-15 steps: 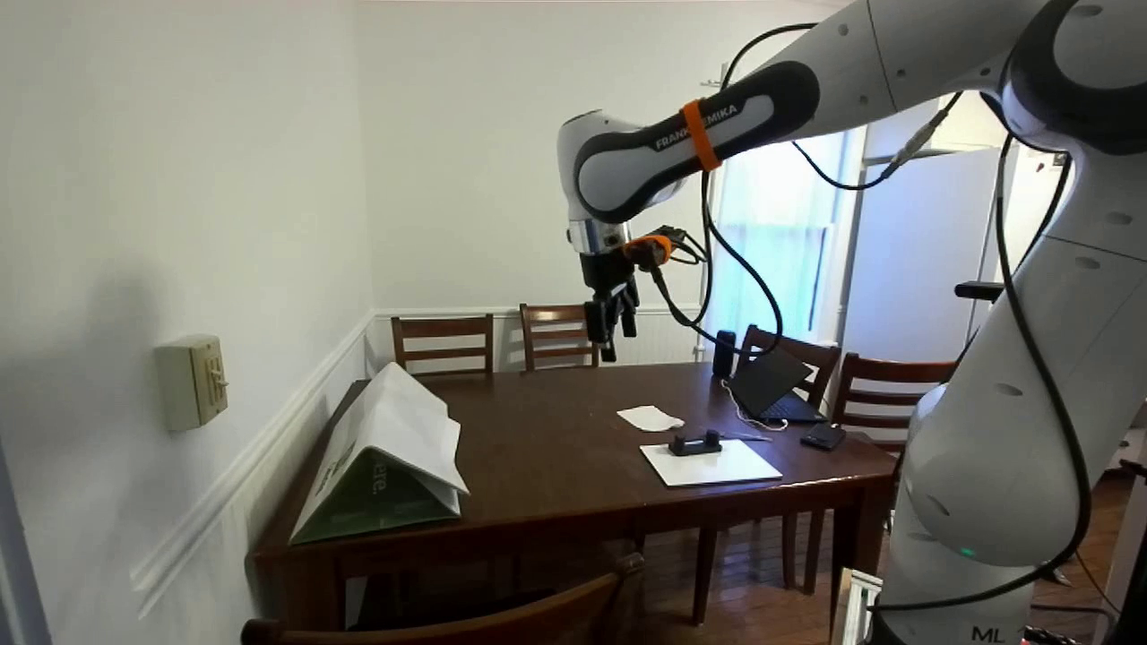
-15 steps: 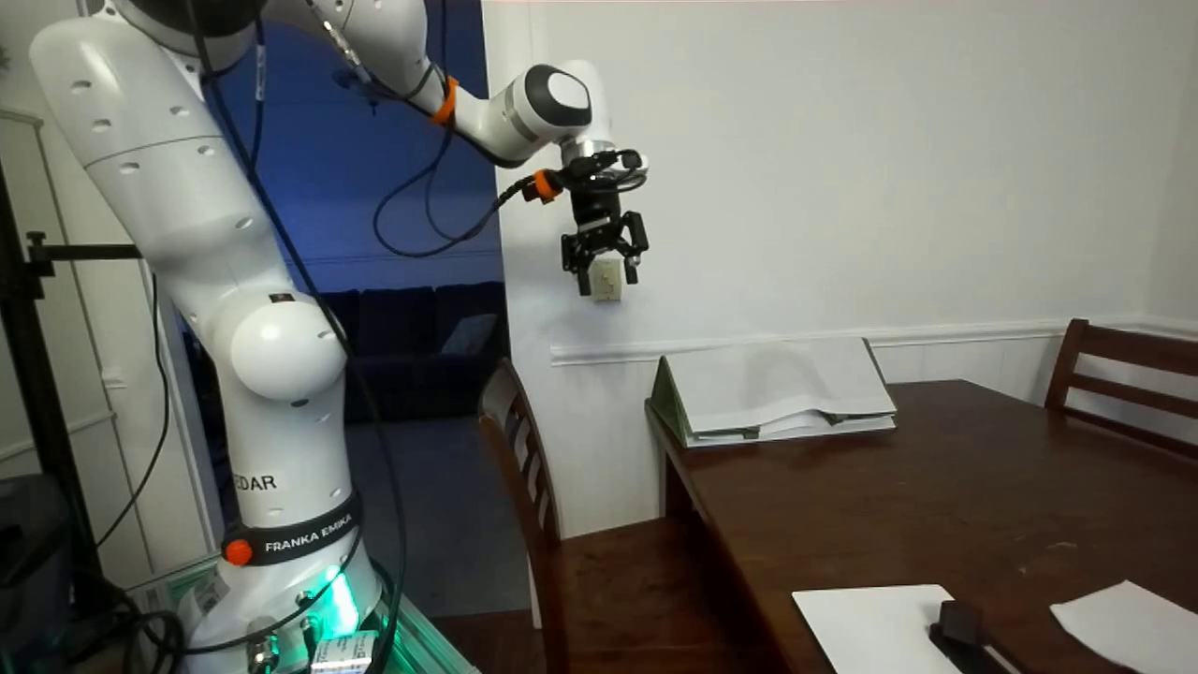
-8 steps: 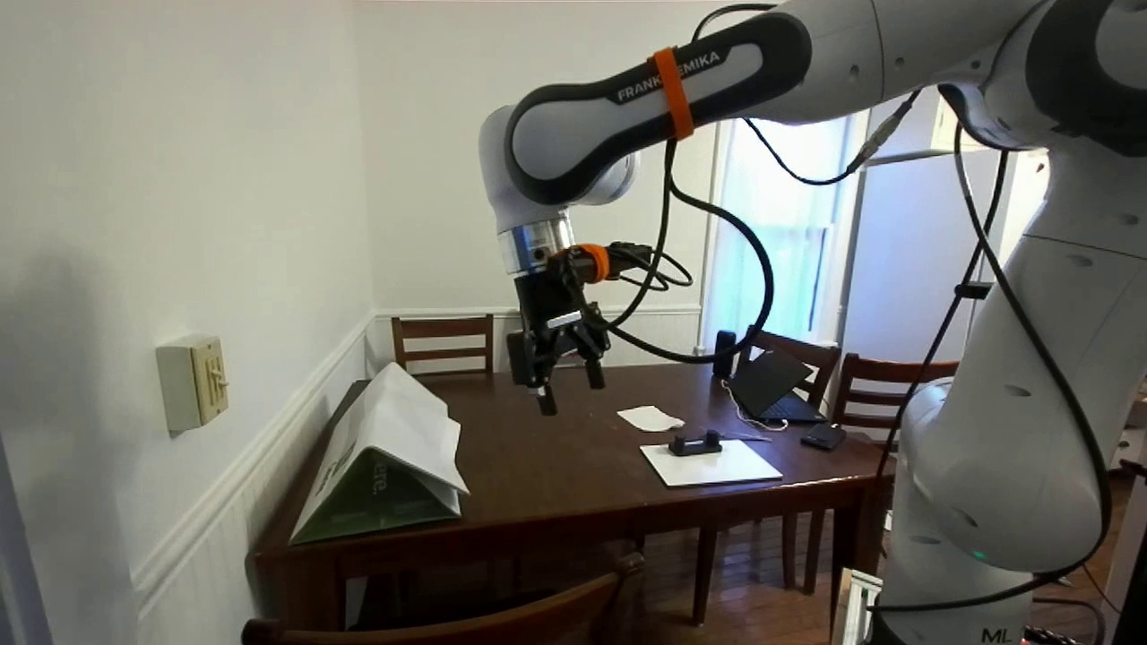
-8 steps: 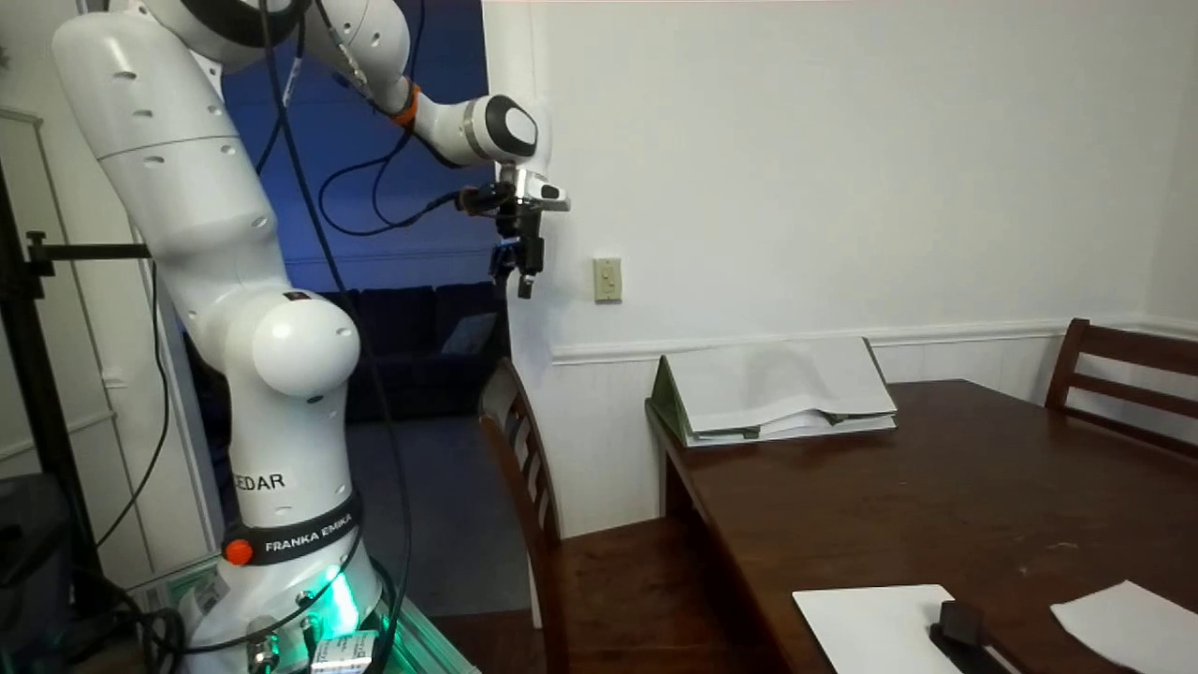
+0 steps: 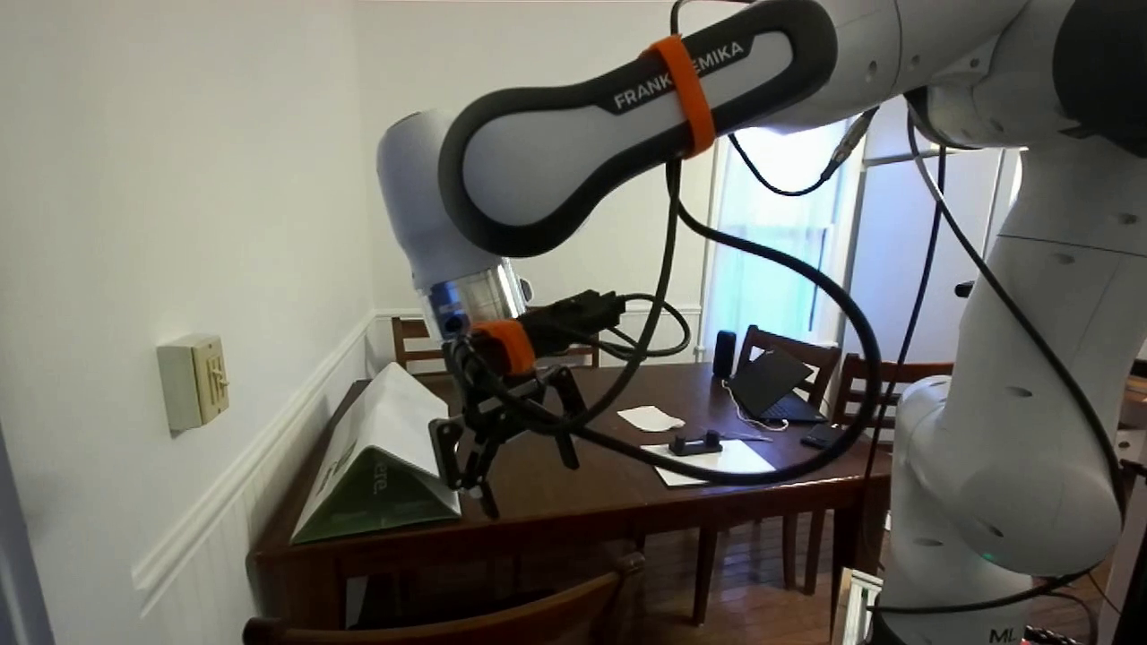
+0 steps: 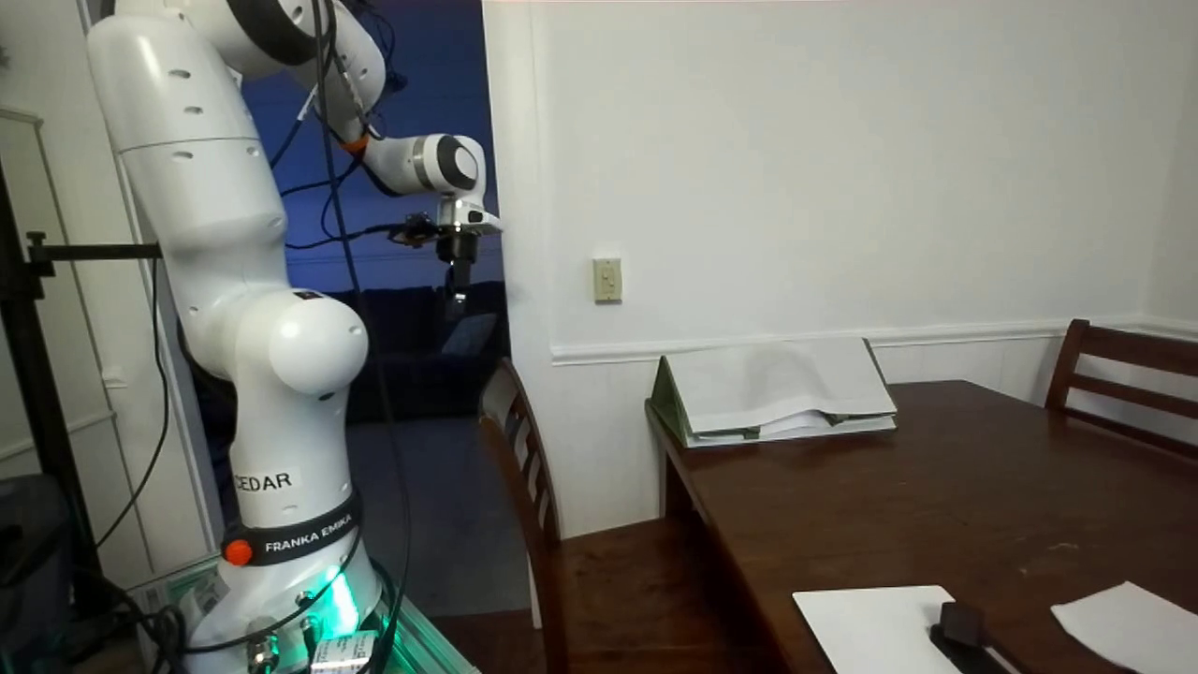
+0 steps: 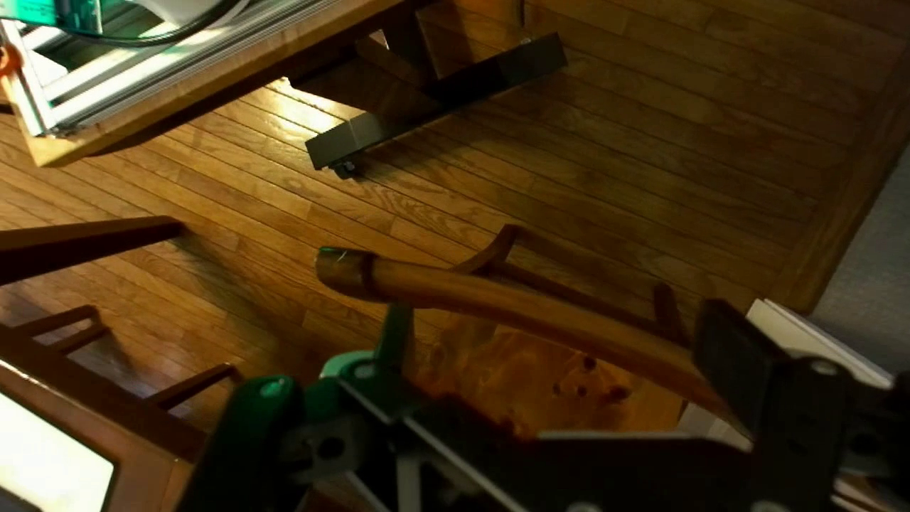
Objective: Push the chair in towards the table
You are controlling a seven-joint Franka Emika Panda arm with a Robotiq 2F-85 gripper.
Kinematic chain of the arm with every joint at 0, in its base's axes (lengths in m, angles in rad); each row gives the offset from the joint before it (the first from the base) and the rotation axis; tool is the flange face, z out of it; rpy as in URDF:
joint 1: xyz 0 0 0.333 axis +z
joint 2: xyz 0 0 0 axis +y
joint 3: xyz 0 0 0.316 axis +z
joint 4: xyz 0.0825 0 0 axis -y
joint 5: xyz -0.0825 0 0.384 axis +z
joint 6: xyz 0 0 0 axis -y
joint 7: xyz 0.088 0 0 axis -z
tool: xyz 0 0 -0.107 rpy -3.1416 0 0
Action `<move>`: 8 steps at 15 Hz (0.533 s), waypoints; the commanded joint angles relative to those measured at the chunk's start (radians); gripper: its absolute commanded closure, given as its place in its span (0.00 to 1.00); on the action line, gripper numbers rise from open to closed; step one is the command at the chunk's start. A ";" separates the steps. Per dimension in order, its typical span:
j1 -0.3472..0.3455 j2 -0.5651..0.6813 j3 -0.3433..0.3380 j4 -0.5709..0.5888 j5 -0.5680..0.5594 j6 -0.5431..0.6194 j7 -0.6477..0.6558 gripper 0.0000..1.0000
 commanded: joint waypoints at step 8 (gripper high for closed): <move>0.024 0.021 0.002 -0.003 -0.084 0.088 0.137 0.00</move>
